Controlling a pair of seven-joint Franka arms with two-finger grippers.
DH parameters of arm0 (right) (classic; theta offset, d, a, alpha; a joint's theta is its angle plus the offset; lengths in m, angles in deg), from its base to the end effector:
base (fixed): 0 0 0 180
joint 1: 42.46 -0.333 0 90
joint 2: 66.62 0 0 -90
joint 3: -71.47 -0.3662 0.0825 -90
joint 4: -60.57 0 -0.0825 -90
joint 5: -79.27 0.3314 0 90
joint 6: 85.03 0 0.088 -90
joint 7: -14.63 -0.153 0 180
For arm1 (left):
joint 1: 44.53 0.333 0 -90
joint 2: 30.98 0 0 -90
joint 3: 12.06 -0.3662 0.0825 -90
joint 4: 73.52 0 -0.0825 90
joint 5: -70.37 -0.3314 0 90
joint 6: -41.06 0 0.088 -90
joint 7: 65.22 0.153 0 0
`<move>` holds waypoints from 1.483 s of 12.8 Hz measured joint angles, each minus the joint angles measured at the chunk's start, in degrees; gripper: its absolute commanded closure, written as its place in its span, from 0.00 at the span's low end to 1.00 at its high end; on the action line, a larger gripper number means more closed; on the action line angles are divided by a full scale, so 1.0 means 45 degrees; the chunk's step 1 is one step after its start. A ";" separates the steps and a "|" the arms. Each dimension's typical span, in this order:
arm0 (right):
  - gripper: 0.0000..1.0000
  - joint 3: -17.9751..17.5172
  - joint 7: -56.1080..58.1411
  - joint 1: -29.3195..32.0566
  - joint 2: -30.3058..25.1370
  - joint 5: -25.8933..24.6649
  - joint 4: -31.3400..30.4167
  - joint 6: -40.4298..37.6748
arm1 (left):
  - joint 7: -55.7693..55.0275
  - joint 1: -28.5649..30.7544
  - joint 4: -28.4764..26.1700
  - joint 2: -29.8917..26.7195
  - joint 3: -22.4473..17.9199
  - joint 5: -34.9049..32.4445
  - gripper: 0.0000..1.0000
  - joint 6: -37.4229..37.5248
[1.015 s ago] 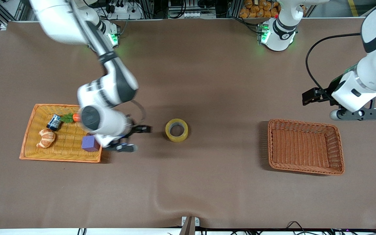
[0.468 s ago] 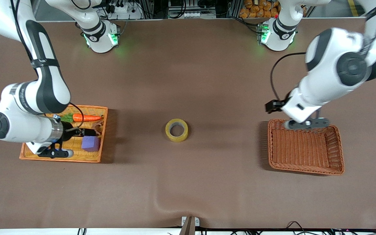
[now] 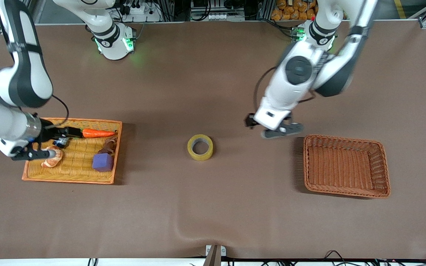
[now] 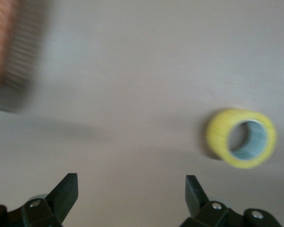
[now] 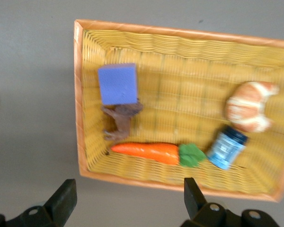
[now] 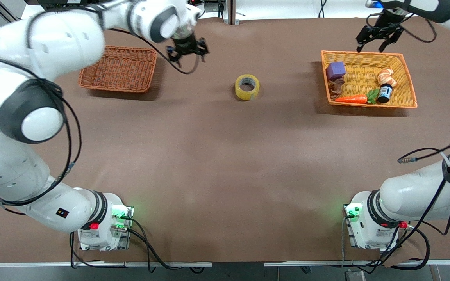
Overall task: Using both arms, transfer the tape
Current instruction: 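Retract the right gripper while the left gripper reaches the tape, then grasp the yellow tape roll with the left gripper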
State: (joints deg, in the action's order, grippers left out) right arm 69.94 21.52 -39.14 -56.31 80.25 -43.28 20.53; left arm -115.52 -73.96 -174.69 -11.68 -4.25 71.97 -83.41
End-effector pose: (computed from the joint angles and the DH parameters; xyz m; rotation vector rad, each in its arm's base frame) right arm 0.5468 -0.0158 0.4538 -3.0982 -0.1288 0.2300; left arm 0.5009 -0.3732 0.4098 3.0179 0.3825 0.0080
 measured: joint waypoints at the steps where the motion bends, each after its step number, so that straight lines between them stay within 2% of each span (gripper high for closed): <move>1: 0.00 -0.0041 0.0001 -0.0001 -0.0758 -0.0413 -0.0193 -0.0391 | -0.1013 -0.0654 0.0597 0.0756 -0.0017 0.0000 0.00 -0.0343; 4: 0.00 -0.0153 0.0064 -0.0001 -0.2813 -0.0644 0.0039 -0.2077 | -0.3281 -0.2108 0.3404 0.3516 -0.0315 -0.0091 0.00 -0.0554; 6: 0.00 -0.0257 0.0063 -0.0002 -0.3322 -0.0643 0.0627 -0.3102 | -0.3581 -0.2514 0.4531 0.4910 -0.0623 -0.0184 0.00 -0.1009; 11: 0.00 -0.0235 0.0019 0.0000 -0.3144 0.0131 0.2174 -0.4041 | -0.3581 -0.2592 0.4957 0.6408 -0.0788 -0.0195 0.00 -0.2550; 12: 0.00 -0.0218 0.0016 0.0002 -0.3129 0.0187 0.2584 -0.4390 | -0.3581 -0.2665 0.4974 0.6526 -0.0798 -0.0201 0.04 -0.2584; 13: 0.00 -0.0202 0.0017 0.0002 -0.3129 0.0184 0.2900 -0.4638 | -0.3581 -0.2765 0.4985 0.6606 -0.0810 -0.0223 0.12 -0.2589; 14: 0.00 -0.0201 0.0017 0.0002 -0.3127 0.0073 0.3091 -0.4722 | -0.3581 -0.2854 0.4993 0.6686 -0.0820 -0.0260 0.27 -0.2589; 17: 0.00 -0.0205 0.0010 0.0002 -0.3105 -0.0163 0.3229 -0.4777 | -0.3581 -0.2916 0.5001 0.6983 -0.0839 -0.0319 0.84 -0.2915; 18: 0.00 -0.0205 -0.0001 0.0002 -0.3100 -0.0170 0.3251 -0.4831 | -0.3581 -0.2912 0.5006 0.7078 -0.0860 -0.0319 1.00 -0.3033; 19: 0.00 -0.0205 -0.0038 0.0002 -0.3097 -0.0173 0.3266 -0.4862 | -0.3581 -0.2896 0.5015 0.7123 -0.0887 -0.0319 1.00 -0.3098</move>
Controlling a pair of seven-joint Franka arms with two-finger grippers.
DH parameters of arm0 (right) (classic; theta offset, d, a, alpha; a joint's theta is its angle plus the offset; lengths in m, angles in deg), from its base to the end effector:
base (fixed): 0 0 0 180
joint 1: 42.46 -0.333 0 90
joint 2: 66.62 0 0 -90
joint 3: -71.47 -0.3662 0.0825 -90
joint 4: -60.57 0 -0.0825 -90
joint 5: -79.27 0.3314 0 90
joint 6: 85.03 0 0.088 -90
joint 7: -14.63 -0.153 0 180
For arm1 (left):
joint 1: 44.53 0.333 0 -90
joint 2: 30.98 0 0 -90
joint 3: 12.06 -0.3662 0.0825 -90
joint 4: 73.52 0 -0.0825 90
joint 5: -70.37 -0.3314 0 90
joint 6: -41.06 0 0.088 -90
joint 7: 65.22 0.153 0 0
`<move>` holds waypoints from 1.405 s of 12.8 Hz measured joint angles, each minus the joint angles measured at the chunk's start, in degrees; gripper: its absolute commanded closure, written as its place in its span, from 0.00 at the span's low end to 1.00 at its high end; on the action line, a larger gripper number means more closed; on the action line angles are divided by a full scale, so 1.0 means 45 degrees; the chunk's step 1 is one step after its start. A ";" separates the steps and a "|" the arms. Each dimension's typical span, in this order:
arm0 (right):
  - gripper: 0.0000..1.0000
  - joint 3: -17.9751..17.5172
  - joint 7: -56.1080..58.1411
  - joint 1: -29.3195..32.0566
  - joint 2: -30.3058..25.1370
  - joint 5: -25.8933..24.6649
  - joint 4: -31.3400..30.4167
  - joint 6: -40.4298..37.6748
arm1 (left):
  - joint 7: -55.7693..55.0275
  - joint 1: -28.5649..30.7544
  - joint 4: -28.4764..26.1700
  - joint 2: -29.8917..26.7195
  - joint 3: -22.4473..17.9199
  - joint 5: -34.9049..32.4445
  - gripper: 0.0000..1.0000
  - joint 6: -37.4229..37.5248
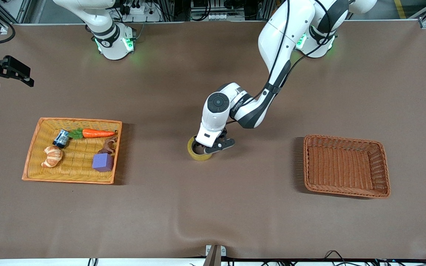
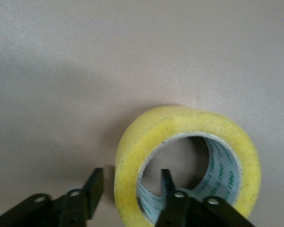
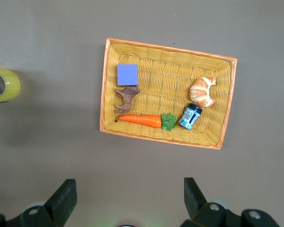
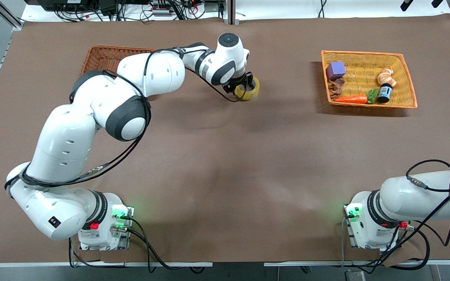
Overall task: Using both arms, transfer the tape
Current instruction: 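Grasp the yellow tape roll with the left gripper, then carry the tape with the left gripper into the brown basket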
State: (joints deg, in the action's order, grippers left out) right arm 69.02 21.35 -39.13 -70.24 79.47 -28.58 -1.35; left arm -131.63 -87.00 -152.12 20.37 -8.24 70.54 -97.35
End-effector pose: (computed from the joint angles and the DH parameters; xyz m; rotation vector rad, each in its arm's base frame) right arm 0.4662 -0.0058 0.6560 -3.1342 -0.1602 0.0506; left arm 0.5301 -0.5366 0.2103 2.9334 0.5674 0.0588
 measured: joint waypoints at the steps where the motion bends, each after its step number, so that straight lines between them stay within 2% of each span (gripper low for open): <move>1: 0.00 0.0000 -0.0159 0.0000 0.0000 -0.0001 0.0005 -0.0005 | 0.0000 0.0012 0.0050 -0.0002 -0.0035 -0.0001 1.00 -0.0042; 4: 0.00 -0.0141 -0.0947 -0.0036 0.0009 -0.0029 0.0013 -0.0022 | -0.0018 0.0332 0.0458 -0.0368 -0.0158 -0.0010 1.00 -0.0156; 6: 0.00 -0.0261 -0.1325 -0.0102 0.0020 -0.0060 0.0017 -0.0035 | 0.0001 0.1191 0.0517 -0.1489 -0.0204 -0.0027 1.00 0.0324; 8: 0.00 -0.0263 -0.1431 -0.0103 0.0044 -0.0066 0.0019 -0.0034 | 0.0551 0.2291 0.0411 -0.2975 -0.0214 -0.0120 1.00 0.1508; 10: 0.00 -0.0243 -0.1439 -0.0098 0.0075 -0.0075 0.0021 -0.0035 | 0.2629 0.3389 -0.0002 -0.4257 -0.0194 -0.0126 1.00 0.2558; 12: 0.00 -0.0183 -0.1439 -0.0090 0.0104 -0.0075 0.0031 -0.0035 | 0.4965 0.4387 -0.0607 -0.4994 -0.0199 -0.0127 1.00 0.3658; 18: 0.00 -0.0146 -0.1439 -0.0087 0.0135 -0.0075 0.0068 -0.0035 | 1.2226 0.8390 -0.3106 -0.5462 -0.0202 -0.0132 1.00 0.3967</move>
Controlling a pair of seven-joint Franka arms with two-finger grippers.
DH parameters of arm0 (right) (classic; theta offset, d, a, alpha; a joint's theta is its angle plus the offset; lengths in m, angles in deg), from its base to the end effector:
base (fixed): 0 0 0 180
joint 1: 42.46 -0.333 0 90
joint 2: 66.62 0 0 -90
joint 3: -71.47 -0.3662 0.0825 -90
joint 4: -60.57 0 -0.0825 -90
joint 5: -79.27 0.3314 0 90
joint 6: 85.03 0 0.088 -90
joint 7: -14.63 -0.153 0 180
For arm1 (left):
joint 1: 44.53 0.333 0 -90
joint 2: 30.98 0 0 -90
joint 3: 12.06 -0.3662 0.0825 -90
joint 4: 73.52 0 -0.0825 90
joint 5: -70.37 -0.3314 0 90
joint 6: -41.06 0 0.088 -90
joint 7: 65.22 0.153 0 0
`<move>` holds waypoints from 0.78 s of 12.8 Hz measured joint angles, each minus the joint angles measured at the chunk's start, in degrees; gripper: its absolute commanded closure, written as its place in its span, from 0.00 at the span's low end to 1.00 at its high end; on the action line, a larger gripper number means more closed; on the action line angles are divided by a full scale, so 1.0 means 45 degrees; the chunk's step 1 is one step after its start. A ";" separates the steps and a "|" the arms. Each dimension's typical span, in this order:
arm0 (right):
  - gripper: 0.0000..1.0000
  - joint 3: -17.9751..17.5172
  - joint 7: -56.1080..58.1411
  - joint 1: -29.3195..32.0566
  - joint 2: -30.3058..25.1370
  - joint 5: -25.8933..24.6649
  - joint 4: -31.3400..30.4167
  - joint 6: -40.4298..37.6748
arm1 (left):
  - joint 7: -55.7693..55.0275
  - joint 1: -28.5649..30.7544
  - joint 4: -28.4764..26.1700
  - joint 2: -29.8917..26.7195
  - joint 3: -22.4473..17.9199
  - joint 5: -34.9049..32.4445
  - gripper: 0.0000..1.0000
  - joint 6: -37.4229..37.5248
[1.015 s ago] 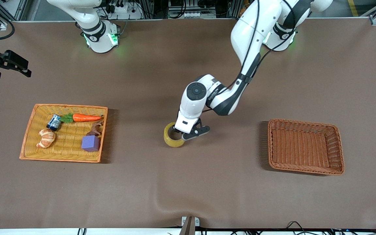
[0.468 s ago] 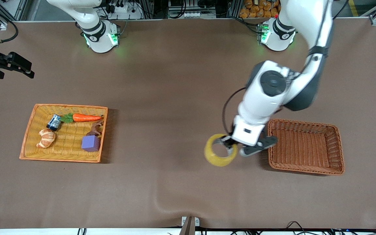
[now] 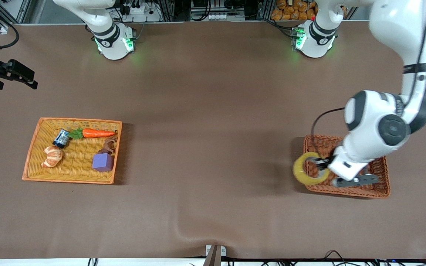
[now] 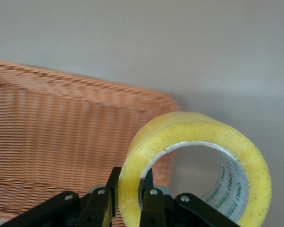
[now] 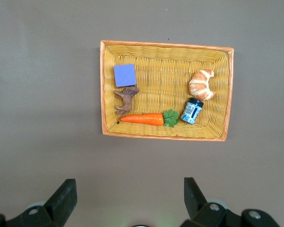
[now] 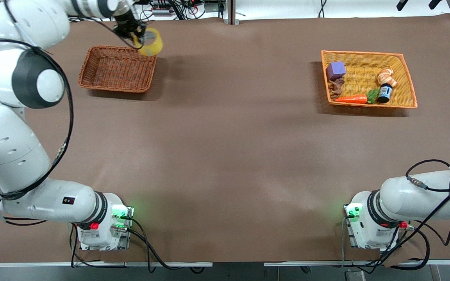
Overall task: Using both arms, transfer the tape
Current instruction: 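Carry the tape with the left gripper into the brown basket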
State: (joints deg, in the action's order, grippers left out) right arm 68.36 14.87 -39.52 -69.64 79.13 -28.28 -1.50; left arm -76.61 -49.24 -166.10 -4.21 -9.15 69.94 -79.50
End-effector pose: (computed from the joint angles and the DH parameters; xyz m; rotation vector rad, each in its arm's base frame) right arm 0.4694 0.0019 0.6530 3.1357 0.0107 -0.0631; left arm 0.6540 -0.0821 0.3815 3.1200 0.1057 0.0292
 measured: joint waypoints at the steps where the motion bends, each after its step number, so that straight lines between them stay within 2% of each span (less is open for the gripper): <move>1: 0.00 0.0005 0.0000 0.0003 0.0014 0.0000 0.0005 0.0001 | 0.0633 0.0430 -0.0361 -0.0098 0.0012 0.0000 1.00 -0.0004; 3: 0.00 0.0012 -0.0008 0.0006 0.0119 0.0000 0.0029 0.0019 | 0.1699 0.1091 -0.0932 -0.0082 0.0017 -0.0005 1.00 -0.0295; 5: 0.00 0.0019 -0.0021 0.0013 0.0225 0.0000 0.0082 0.0031 | 0.2846 0.1739 -0.1477 0.0283 0.0019 -0.0016 1.00 -0.1387; 6: 0.00 0.0021 -0.0024 0.0014 0.0251 0.0000 0.0117 0.0031 | 0.3347 0.2002 -0.1711 0.0537 0.0016 -0.0016 0.91 -0.2010; 7: 0.00 0.0020 -0.0028 0.0014 0.0267 0.0000 0.0142 0.0031 | 0.3698 0.2219 -0.1885 0.0821 0.0018 -0.0016 0.58 -0.2512; 8: 0.00 0.0020 -0.0032 0.0013 0.0275 0.0000 0.0157 0.0031 | 0.3862 0.2353 -0.1959 0.1087 0.0023 -0.0016 0.10 -0.2840; 9: 0.00 0.0023 -0.0036 0.0014 0.0277 0.0000 0.0163 0.0031 | 0.3917 0.2401 -0.1960 0.1262 0.0043 -0.0016 0.00 -0.3034; 10: 0.00 0.0023 -0.0040 0.0014 0.0277 0.0000 0.0167 0.0031 | 0.3917 0.2397 -0.1942 0.1282 0.0072 -0.0016 0.00 -0.3153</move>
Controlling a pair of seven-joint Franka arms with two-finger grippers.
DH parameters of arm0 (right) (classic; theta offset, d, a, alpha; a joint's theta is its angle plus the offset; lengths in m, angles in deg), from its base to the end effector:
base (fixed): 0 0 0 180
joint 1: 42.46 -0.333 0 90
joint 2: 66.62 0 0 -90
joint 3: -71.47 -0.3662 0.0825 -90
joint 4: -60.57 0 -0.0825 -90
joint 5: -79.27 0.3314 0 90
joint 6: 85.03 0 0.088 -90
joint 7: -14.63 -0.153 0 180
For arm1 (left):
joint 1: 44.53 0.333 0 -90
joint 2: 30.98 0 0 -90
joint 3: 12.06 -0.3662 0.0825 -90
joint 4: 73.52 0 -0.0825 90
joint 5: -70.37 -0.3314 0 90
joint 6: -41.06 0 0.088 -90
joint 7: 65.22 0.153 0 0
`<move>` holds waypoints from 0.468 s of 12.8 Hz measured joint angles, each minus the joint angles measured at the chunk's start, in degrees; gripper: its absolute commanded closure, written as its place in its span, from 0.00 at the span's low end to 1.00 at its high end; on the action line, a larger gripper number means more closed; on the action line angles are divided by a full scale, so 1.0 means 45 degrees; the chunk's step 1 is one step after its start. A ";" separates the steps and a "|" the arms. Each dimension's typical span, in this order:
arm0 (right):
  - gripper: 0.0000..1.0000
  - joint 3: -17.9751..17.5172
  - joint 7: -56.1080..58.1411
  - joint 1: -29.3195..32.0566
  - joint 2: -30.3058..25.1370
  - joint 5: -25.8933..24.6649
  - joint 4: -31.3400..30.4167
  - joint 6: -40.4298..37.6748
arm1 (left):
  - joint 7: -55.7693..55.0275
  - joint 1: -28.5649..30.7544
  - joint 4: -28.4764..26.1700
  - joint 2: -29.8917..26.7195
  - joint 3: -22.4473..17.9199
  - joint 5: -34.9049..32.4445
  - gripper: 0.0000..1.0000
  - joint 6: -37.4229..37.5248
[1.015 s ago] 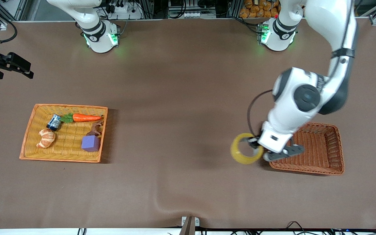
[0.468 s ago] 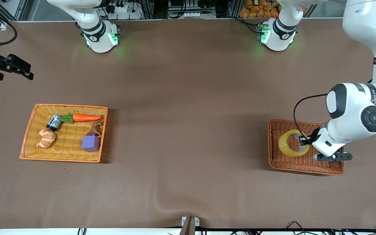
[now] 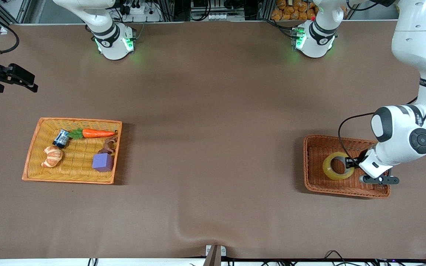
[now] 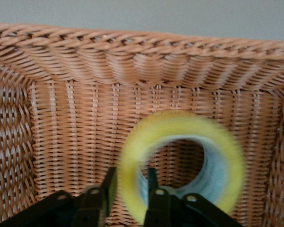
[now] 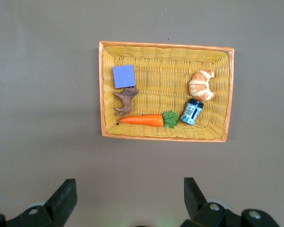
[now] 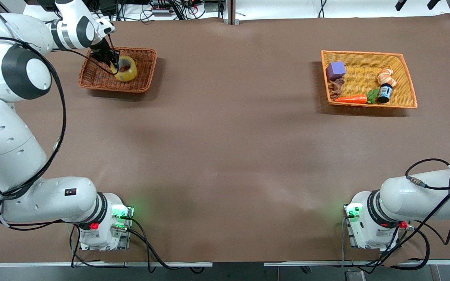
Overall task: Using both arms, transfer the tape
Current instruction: 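Carry the tape with the left gripper into the brown basket, then open the left gripper and lift it away from the basket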
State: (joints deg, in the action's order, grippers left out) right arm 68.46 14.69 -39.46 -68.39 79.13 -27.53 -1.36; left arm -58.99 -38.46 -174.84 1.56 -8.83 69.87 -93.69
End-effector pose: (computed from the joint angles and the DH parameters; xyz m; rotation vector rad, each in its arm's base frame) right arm 0.4774 0.0002 0.6482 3.1367 0.0015 -0.0729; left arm 0.6520 0.0368 0.2761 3.1176 -0.0876 0.0285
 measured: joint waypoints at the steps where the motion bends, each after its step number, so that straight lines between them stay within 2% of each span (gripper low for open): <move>1: 0.00 0.0000 -0.0003 0.0000 0.0001 0.0000 0.0001 0.0000 | 0.0000 -0.0009 0.0073 -0.0088 0.0048 0.0000 0.00 -0.0029; 4: 0.00 0.0001 -0.0006 0.0000 0.0028 0.0000 0.0011 -0.0001 | 0.0000 -0.0052 0.0431 -0.1185 0.0274 0.0000 0.00 0.0375; 6: 0.00 0.0000 -0.0007 0.0000 0.0085 0.0000 0.0021 0.0000 | -0.0006 -0.0106 0.0969 -0.2438 0.0711 0.0000 0.00 0.1785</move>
State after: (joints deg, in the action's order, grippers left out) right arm 68.46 14.66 -39.46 -68.01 79.13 -27.44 -1.36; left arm -59.01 -38.93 -170.48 -9.41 -5.63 69.87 -85.65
